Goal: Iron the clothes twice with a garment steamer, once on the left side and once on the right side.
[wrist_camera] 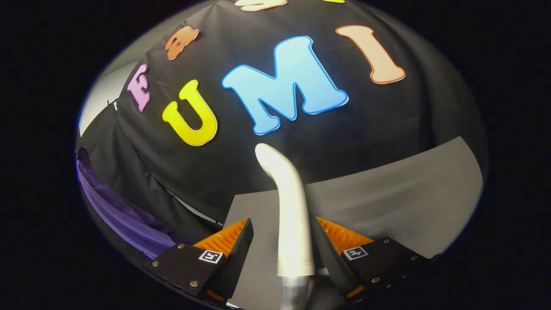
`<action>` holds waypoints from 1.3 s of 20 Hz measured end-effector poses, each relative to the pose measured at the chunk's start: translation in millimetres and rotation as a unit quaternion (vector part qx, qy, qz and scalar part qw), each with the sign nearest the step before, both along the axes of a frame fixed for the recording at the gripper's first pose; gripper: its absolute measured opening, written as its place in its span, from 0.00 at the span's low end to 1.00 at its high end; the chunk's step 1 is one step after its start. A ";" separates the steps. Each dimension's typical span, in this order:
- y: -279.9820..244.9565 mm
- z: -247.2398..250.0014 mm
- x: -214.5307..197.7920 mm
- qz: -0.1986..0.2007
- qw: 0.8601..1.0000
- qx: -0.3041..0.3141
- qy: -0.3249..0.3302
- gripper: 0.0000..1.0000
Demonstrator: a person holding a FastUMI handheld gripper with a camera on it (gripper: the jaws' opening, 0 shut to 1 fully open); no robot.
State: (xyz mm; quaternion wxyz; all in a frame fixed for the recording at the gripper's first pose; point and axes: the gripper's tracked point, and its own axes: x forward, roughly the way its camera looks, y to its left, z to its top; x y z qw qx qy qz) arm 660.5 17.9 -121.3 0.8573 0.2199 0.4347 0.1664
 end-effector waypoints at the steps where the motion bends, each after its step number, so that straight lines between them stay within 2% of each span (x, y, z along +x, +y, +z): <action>1: 4.3 -0.2 -2.3 0.003 1.000 0.016 0.009 0.84; 2: 5.1 -1.0 -2.0 0.002 0.999 0.027 0.016 0.82; 4: 1.6 -4.4 -2.9 -0.005 0.999 0.039 0.030 0.72; 5: -1.5 -7.2 -0.8 -0.014 0.998 0.045 0.036 0.60; 8: -3.1 -2.3 -5.2 -0.019 0.996 0.079 0.037 0.39; 13: -10.3 14.7 -18.5 -0.036 0.996 0.082 -0.001 0.35; 18: -21.6 43.3 -53.4 -0.041 0.994 0.036 -0.091 0.33; 21: -25.2 64.4 -88.6 -0.062 0.988 0.040 -0.132 0.33; 26: -22.9 100.9 -150.9 -0.084 0.976 0.010 -0.202 0.33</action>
